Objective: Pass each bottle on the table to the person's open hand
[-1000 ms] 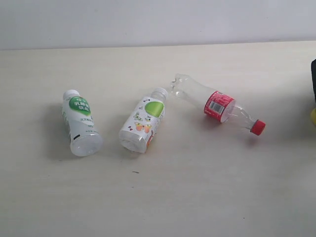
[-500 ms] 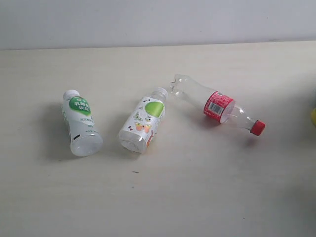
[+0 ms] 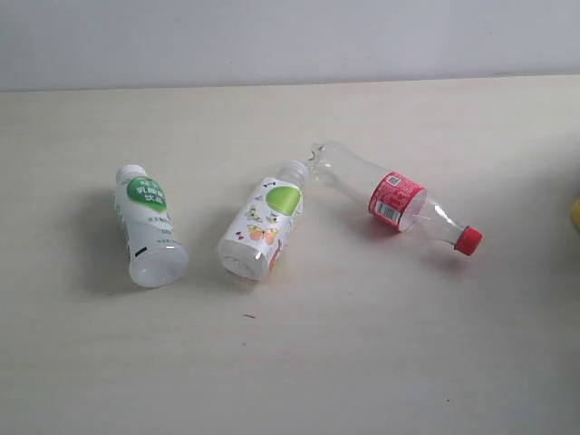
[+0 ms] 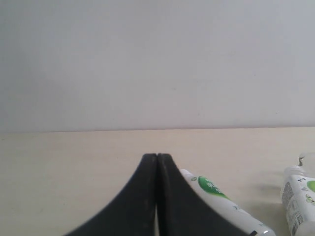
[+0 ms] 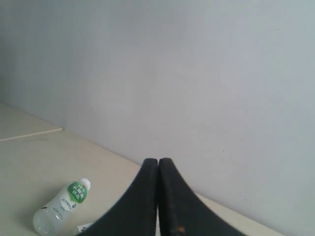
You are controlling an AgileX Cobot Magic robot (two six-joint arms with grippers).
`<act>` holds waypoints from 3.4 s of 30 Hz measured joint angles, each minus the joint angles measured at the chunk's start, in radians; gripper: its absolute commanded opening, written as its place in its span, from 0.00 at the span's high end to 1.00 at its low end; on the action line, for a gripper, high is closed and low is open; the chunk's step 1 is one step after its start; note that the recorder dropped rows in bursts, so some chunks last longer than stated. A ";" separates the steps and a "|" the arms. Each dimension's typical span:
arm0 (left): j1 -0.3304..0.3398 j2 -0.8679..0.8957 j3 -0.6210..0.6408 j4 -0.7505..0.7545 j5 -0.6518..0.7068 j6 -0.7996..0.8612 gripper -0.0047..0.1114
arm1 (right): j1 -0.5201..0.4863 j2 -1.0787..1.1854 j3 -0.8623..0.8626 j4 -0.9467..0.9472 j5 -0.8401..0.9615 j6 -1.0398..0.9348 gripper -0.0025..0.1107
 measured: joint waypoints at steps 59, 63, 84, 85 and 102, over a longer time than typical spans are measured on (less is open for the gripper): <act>0.000 0.000 0.000 0.000 0.000 0.000 0.96 | 0.002 0.000 0.000 -0.013 -0.002 0.000 0.98; 0.000 0.000 0.000 0.000 0.000 0.000 0.96 | 0.002 0.000 0.000 -0.029 -0.006 0.000 0.98; 0.000 0.000 0.000 0.000 0.000 0.000 0.96 | 0.002 0.527 -0.229 -0.355 0.323 0.263 0.98; 0.000 0.000 0.000 0.000 0.000 0.000 0.96 | 0.002 0.594 -0.258 -0.353 0.358 0.251 0.97; 0.000 0.000 0.000 0.000 0.000 0.000 0.96 | 0.002 1.482 -0.433 -0.560 0.470 0.300 0.44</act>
